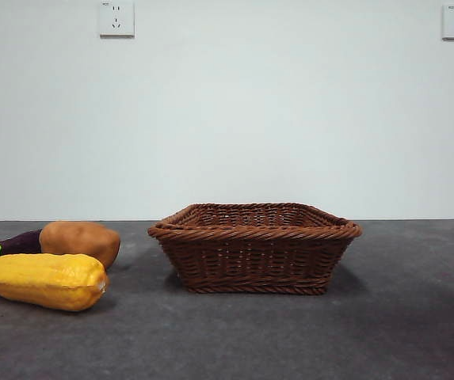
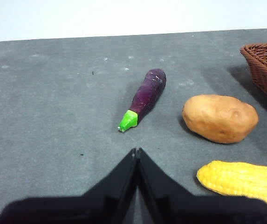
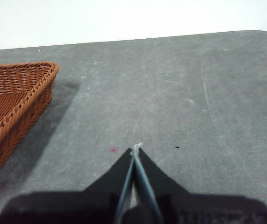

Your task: Help me put the vegetables on the table into the basket

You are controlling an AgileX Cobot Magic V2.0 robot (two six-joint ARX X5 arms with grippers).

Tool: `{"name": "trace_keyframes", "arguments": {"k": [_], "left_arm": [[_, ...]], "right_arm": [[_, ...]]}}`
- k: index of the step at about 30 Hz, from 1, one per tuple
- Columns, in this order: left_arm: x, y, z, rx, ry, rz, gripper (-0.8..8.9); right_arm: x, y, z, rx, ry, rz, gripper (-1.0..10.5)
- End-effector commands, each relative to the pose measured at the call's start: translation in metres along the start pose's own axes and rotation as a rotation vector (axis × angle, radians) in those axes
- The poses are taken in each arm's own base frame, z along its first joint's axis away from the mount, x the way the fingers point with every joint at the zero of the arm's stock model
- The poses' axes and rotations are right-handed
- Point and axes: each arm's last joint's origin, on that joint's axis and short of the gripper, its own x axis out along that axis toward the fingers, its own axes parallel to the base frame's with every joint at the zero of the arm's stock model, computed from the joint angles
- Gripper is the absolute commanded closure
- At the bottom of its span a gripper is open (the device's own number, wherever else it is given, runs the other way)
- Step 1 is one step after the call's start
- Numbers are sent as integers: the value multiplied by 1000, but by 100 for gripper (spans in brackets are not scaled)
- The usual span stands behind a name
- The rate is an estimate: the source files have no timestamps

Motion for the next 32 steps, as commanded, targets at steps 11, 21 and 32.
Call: {"name": "trace_keyframes", "arguments": {"k": [11, 21, 32], "left_arm": [[1, 0, -1, -68, -2, 1, 818], [-10, -2, 25, -124, -21, -81, 820], [-32, -5, 86, -180, -39, -171, 820]], "right_arm": [[1, 1, -3, 45, 7, 41, 948], [-11, 4, 29, 105, -82, 103, 956], [-36, 9, 90, 146, -34, 153, 956]]}}
